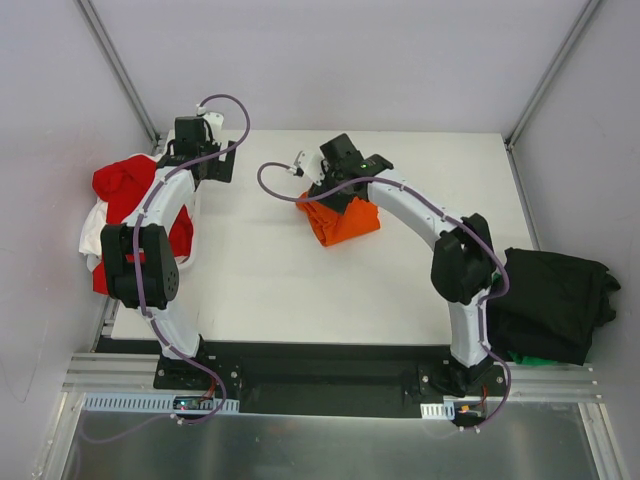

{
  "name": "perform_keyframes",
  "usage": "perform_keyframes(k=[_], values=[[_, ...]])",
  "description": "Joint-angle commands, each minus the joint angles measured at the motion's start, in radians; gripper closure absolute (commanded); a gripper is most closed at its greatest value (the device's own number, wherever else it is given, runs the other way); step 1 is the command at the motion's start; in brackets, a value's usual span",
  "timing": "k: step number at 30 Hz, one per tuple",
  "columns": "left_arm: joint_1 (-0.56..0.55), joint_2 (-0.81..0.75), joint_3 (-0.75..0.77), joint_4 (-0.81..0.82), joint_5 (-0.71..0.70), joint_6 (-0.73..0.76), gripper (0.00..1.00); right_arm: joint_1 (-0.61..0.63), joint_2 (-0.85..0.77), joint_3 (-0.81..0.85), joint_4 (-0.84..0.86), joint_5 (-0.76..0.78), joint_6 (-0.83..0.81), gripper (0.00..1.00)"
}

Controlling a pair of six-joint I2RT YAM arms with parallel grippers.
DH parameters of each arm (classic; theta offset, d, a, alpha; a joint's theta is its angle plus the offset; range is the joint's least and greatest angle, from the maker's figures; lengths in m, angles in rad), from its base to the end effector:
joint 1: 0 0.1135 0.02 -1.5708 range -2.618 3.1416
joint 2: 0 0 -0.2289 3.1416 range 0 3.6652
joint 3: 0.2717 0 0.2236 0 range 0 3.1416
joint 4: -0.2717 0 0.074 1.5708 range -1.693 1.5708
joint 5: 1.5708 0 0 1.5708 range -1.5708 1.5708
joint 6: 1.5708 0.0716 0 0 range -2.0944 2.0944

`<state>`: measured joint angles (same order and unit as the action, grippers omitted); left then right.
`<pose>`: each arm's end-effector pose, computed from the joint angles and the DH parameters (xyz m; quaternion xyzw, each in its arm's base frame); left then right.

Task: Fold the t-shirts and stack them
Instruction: Fold the long partially folded tshirt into a neat square

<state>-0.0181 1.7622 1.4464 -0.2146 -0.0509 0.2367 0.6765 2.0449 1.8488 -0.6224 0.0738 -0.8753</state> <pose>0.4124 -0.0038 0.2548 0.0977 0.8620 0.0761 0.4915 0.3517 0.2756 0.2279 -0.6413 0.6729 -0.0706 0.3619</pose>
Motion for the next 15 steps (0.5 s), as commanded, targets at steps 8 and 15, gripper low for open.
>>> perform_keyframes(k=[8, 15], values=[[0.003, -0.047, -0.001, 0.018, 0.029, -0.020, 0.01, -0.051, 0.070, 0.084, 0.059, 0.047, -0.002, 0.32], [0.003, -0.050, -0.007, 0.017, 0.026, -0.013, 0.01, -0.091, 0.199, 0.184, 0.055, 0.055, -0.047, 0.32]])
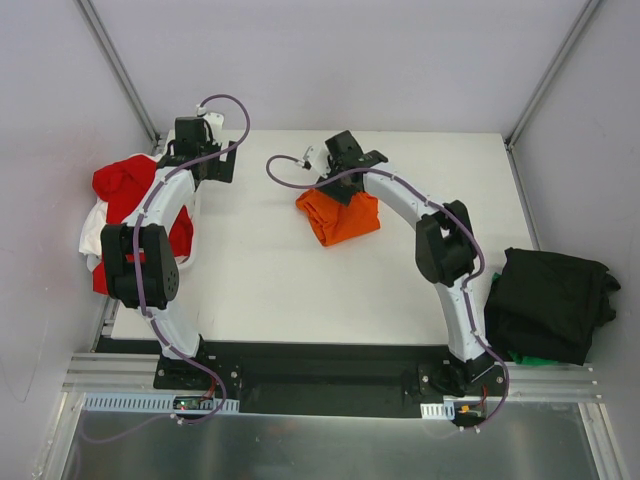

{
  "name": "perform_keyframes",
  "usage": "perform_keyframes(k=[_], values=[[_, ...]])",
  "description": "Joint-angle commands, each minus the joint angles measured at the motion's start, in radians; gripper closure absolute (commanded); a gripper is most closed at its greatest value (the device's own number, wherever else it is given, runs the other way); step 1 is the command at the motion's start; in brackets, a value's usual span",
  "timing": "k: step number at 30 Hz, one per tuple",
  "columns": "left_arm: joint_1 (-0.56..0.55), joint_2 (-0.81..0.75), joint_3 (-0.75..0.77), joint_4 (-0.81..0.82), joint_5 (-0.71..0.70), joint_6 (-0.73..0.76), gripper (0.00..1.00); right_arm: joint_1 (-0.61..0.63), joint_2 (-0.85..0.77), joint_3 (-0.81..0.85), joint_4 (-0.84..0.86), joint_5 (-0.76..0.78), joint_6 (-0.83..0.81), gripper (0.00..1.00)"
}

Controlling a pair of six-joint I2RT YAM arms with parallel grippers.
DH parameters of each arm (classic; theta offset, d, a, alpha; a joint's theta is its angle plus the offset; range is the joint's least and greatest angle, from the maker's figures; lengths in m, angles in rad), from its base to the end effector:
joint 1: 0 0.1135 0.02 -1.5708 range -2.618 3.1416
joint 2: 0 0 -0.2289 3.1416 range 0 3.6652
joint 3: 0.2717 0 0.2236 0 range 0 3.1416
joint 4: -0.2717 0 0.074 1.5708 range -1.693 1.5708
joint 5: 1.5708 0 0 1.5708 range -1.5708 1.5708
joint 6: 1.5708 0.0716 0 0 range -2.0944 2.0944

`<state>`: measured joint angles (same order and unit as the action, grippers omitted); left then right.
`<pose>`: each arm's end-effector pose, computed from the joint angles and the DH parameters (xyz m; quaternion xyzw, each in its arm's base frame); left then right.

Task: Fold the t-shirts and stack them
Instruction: Fold the long partially folded tshirt into a neat square

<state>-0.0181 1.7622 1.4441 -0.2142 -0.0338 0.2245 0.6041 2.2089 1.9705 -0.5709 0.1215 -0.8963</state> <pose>0.4123 -0.0050 0.2540 0.0967 0.8627 0.0657 0.4920 0.3999 0.2655 0.1998 -0.6153 0.6933 -0.1098 0.3588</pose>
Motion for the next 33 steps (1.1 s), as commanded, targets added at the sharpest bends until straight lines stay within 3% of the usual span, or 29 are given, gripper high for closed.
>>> perform_keyframes(k=[1, 33], values=[[0.003, -0.052, -0.008, 0.016, 0.006, 0.004, 0.01, -0.021, 0.040, 0.062, 0.003, 0.006, -0.032, 0.32], [-0.062, -0.118, -0.037, -0.050, 0.091, 0.006, 0.01, -0.020, 0.046, -0.029, -0.069, 0.044, -0.039, 0.33]])
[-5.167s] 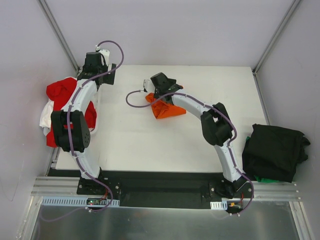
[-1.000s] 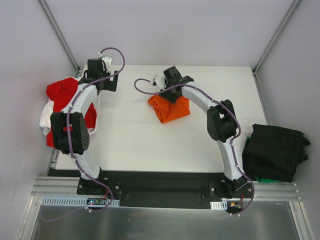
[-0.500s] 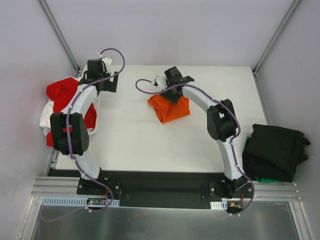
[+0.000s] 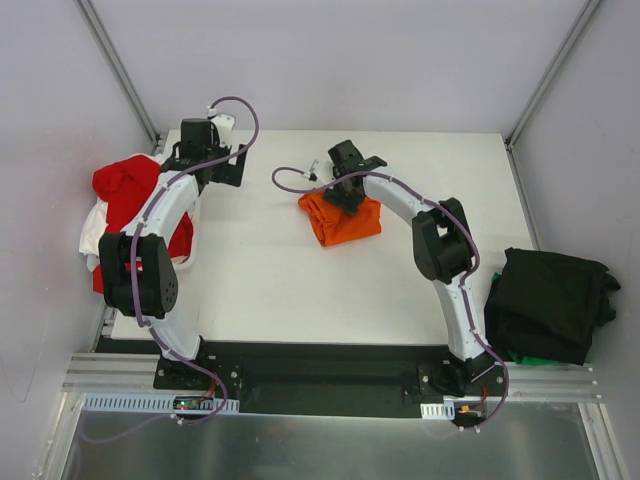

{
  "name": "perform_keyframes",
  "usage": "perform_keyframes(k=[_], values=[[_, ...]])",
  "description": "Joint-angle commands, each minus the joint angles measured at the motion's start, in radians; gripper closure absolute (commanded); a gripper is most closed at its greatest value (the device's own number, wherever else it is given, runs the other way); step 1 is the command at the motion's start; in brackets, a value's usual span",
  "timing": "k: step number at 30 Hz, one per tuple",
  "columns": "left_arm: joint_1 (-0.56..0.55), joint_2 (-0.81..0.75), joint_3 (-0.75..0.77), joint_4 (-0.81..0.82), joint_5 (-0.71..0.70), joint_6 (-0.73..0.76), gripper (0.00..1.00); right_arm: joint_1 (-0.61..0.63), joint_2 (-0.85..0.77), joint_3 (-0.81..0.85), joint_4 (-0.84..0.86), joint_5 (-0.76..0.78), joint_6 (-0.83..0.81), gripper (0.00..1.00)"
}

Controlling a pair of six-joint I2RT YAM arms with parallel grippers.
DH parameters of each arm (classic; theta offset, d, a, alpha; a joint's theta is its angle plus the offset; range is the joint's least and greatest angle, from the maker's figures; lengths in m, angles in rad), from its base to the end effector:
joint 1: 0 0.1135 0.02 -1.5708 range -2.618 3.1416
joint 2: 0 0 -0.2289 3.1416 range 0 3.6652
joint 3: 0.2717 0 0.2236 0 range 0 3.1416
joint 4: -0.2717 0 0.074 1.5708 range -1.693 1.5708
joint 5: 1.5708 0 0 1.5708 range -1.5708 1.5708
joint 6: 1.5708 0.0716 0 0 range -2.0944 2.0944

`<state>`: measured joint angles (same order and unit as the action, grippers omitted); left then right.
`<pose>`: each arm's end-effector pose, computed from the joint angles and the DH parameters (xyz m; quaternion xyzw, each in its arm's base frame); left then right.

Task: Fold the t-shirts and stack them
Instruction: Fold the long partially folded tshirt into a neat square

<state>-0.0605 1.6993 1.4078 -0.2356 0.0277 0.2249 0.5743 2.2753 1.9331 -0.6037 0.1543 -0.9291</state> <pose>0.3979 -0.0261 0.2629 0.1301 0.8570 0.0290 0.4977 0.4056 0.2493 0.1548 -0.6306 0.7093 -0.1263 0.2887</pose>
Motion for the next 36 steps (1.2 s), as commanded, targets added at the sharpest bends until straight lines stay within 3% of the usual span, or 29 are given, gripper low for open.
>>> perform_keyframes(k=[1, 15, 21, 23, 24, 25, 33, 36], values=[[-0.025, -0.053, 0.002, -0.030, 0.031, -0.001, 0.01, 0.010, -0.026, 0.009, -0.030, 0.019, -0.001, 0.33], [-0.099, -0.032, 0.023, -0.036, 0.245, -0.033, 0.01, 0.027, -0.302, -0.109, 0.041, 0.131, 0.114, 0.31], [-0.192, 0.038, 0.043, -0.039, 0.187, -0.016, 0.01, -0.039, -0.413, -0.224, 0.039, 0.077, 0.248, 0.29], [-0.237, 0.059, 0.059, -0.048, 0.170, -0.015, 0.01, -0.074, -0.421, -0.237, 0.007, 0.016, 0.291, 0.21], [-0.249, 0.078, 0.078, -0.053, 0.166, -0.013, 0.01, -0.088, -0.416, -0.234, -0.008, -0.010, 0.306, 0.09], [-0.277, 0.088, 0.089, -0.057, 0.163, -0.013, 0.01, -0.105, -0.413, -0.227, -0.027, -0.080, 0.325, 0.07], [-0.371, 0.149, 0.157, -0.094, 0.187, -0.006, 0.00, -0.301, -0.329, -0.171, -0.143, -0.641, 0.522, 0.03], [-0.397, 0.164, 0.161, -0.094, 0.173, 0.010, 0.01, -0.341, -0.271, -0.155, -0.145, -0.760, 0.573, 0.03]])
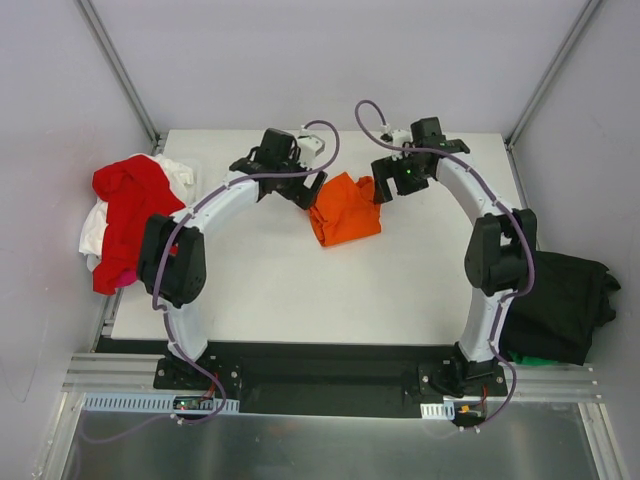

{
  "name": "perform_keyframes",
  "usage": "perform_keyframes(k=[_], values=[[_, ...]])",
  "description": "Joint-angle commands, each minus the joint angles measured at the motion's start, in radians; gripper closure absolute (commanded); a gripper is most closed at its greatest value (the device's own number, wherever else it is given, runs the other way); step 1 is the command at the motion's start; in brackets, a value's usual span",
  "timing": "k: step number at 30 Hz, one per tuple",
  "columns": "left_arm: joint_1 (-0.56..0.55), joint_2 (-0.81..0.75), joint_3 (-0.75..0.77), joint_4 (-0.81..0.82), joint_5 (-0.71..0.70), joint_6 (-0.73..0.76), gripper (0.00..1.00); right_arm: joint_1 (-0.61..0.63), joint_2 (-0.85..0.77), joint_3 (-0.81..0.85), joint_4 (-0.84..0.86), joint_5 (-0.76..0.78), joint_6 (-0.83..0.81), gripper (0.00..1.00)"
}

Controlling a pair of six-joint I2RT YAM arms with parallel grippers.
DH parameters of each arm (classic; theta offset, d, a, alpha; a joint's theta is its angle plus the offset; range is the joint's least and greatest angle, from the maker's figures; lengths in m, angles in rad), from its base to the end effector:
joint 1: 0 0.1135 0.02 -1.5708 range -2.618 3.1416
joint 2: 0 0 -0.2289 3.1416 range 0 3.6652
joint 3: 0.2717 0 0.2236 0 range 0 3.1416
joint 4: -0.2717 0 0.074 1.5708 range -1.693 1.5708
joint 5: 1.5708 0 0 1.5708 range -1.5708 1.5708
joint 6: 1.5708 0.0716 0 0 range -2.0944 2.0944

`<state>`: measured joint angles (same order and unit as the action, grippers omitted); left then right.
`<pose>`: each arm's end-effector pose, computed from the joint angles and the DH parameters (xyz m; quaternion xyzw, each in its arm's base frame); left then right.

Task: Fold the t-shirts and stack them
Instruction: Fold the long partially folded tshirt into a neat square, then put the neatly folded tshirt into the corner of the board with the right arm

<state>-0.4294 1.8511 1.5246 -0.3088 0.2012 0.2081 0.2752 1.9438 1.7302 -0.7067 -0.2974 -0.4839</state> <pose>0.3783 -0.1890 0.2357 0.3213 0.8291 -0.1386 0.4360 0.3917 0.1324 0.2263 -0.3912 0.8529 0.1067 0.3289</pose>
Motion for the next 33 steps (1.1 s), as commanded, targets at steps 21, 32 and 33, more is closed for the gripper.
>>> perform_keyframes(k=[21, 32, 33], values=[[-0.083, 0.174, 0.172, -0.024, -0.128, 0.082, 0.01, -0.152, 0.369, 0.313, -0.115, -0.468, 0.165, 0.03], [-0.092, 0.195, 0.151, -0.029, -0.131, 0.094, 0.01, -0.163, 0.426, 0.363, -0.145, -0.482, 0.146, 0.02], [-0.095, 0.195, 0.149, -0.029, -0.131, 0.096, 0.01, -0.163, 0.434, 0.370, -0.148, -0.486, 0.149, 0.02]])
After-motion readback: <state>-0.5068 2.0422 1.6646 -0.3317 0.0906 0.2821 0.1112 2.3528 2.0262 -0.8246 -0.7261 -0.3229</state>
